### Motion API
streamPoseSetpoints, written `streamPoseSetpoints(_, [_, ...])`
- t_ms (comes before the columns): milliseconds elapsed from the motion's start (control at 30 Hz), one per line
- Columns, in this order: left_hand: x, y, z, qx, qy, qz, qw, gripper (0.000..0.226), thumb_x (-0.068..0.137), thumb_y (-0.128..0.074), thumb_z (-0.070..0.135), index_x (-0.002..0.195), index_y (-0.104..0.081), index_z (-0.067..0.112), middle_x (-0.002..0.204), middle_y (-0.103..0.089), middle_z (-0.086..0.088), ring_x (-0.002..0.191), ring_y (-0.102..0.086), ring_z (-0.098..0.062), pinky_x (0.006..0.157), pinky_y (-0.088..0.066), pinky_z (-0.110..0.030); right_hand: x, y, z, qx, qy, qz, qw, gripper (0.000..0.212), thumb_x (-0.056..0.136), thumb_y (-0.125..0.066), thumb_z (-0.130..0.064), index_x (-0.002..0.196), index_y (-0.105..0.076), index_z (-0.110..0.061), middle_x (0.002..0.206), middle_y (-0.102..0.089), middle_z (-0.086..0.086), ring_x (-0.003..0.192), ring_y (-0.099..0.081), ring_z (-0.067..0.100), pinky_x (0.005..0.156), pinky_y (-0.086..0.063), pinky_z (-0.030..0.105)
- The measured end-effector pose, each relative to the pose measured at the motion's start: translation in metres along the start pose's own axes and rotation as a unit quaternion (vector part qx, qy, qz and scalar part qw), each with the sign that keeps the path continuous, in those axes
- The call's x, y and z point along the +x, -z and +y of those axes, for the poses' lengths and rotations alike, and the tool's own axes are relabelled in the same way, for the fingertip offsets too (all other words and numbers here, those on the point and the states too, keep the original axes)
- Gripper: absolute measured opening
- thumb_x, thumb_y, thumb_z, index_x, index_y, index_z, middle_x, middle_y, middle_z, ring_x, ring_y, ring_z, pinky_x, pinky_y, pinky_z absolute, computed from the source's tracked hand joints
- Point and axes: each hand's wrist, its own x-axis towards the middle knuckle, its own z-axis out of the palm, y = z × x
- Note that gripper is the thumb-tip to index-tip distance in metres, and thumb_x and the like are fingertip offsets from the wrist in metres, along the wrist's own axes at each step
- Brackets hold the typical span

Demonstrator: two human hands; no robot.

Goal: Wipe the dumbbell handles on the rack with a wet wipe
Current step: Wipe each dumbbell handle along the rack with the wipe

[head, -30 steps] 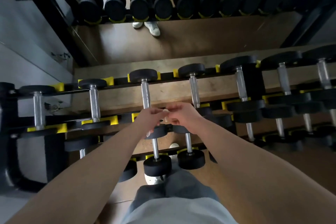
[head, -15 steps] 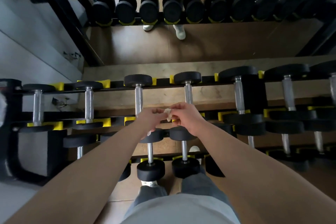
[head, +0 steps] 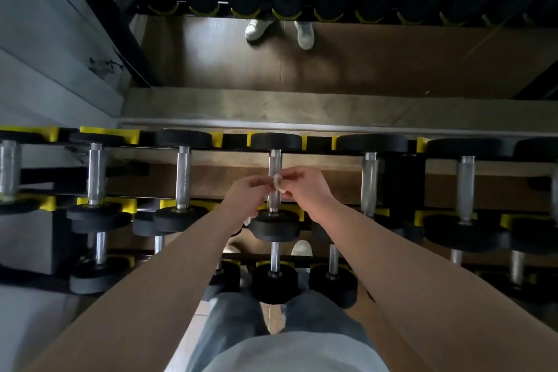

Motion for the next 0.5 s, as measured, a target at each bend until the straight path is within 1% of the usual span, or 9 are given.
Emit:
streamPoseSetpoints(67, [0.008,0.002,-0.001,-0.002,0.011,0.019,1.000,0.016,0.096,-0.063,0.015,0.101,-0.073,0.027,0.085,-0.063,-0.006,0.063,-0.046,-0.013,0.048,-0.034,-0.024,0.009,0.001,0.001,-0.027,0.005,0.066,0.997,0.012,0.092,-0.076,-0.022,0.088,-0.072,-0.033,0.095,-0.074,-0.007,0.093,-0.072,0.016,0.088,-0.060,0.034])
streamPoseSetpoints(133, [0.018,0.005,-0.005,-0.025,0.030,0.032,0.999,0.019,0.097,-0.063,0.014,0.111,-0.072,0.022,0.088,-0.062,-0.007,0.064,-0.046,-0.014,0.049,-0.036,-0.024,0.019,0.001,0.001,-0.037,-0.003,0.137,0.990,0.008,0.094,-0.074,-0.026,0.101,-0.075,-0.027,0.101,-0.074,-0.005,0.093,-0.072,0.017,0.088,-0.060,0.035])
streamPoseSetpoints(200, [0.024,0.008,-0.006,-0.029,0.040,0.032,0.998,0.026,0.097,-0.062,0.012,0.121,-0.069,0.018,0.098,-0.065,-0.008,0.067,-0.048,-0.013,0.051,-0.040,-0.025,0.026,-0.002,-0.003,-0.044,-0.018,0.163,0.986,0.020,0.095,-0.072,-0.027,0.114,-0.075,-0.021,0.105,-0.074,-0.003,0.093,-0.072,0.017,0.089,-0.060,0.037])
streamPoseSetpoints(267, [0.028,0.010,-0.006,-0.029,0.047,0.028,0.998,0.025,0.098,-0.062,0.011,0.122,-0.069,0.016,0.108,-0.068,-0.010,0.071,-0.052,-0.014,0.062,-0.053,-0.033,0.031,-0.007,-0.006,-0.077,-0.008,0.155,0.985,0.022,0.097,-0.069,-0.026,0.117,-0.075,-0.019,0.104,-0.072,-0.007,0.093,-0.068,0.014,0.086,-0.057,0.032])
streamPoseSetpoints(300, [0.029,0.011,-0.005,-0.029,0.048,0.022,0.998,0.023,0.098,-0.063,0.012,0.119,-0.069,0.018,0.115,-0.068,-0.013,0.076,-0.058,-0.017,0.075,-0.057,-0.039,0.031,-0.011,-0.008,-0.099,0.001,0.144,0.985,0.021,0.098,-0.068,-0.024,0.117,-0.075,-0.018,0.101,-0.070,-0.009,0.091,-0.065,0.011,0.081,-0.053,0.026])
streamPoseSetpoints(333, [0.030,0.012,-0.003,-0.023,0.048,0.014,0.998,0.019,0.098,-0.063,0.012,0.114,-0.068,0.021,0.122,-0.067,-0.017,0.087,-0.064,-0.026,0.080,-0.056,-0.040,0.029,-0.014,-0.008,-0.124,0.005,0.133,0.983,0.020,0.099,-0.066,-0.021,0.116,-0.076,-0.017,0.098,-0.068,-0.010,0.086,-0.063,0.008,0.075,-0.049,0.021])
streamPoseSetpoints(400, [0.030,0.015,0.000,0.003,0.040,0.001,0.999,0.015,0.098,-0.063,0.015,0.106,-0.067,0.027,0.127,-0.064,-0.019,0.105,-0.065,-0.039,0.068,-0.054,-0.034,0.025,-0.018,0.002,-0.173,-0.004,0.099,0.980,0.016,0.100,-0.064,-0.016,0.110,-0.077,-0.017,0.100,-0.072,-0.008,0.078,-0.063,0.004,0.064,-0.044,0.015])
streamPoseSetpoints(433, [0.031,0.016,0.000,0.015,0.035,0.000,0.999,0.015,0.098,-0.063,0.016,0.102,-0.066,0.030,0.126,-0.064,-0.018,0.098,-0.066,-0.037,0.060,-0.049,-0.030,0.022,-0.018,0.010,-0.206,-0.015,0.070,0.976,0.016,0.100,-0.062,-0.013,0.107,-0.076,-0.017,0.099,-0.073,-0.004,0.076,-0.063,0.003,0.061,-0.043,0.014])
streamPoseSetpoints(500, [0.034,0.019,0.000,0.029,0.031,-0.002,0.999,0.015,0.097,-0.064,0.018,0.100,-0.066,0.033,0.118,-0.067,-0.015,0.080,-0.061,-0.026,0.057,-0.044,-0.028,0.015,-0.018,0.022,-0.278,-0.039,-0.005,0.960,0.017,0.101,-0.060,-0.010,0.103,-0.075,-0.017,0.094,-0.071,-0.003,0.077,-0.063,0.004,0.061,-0.044,0.015])
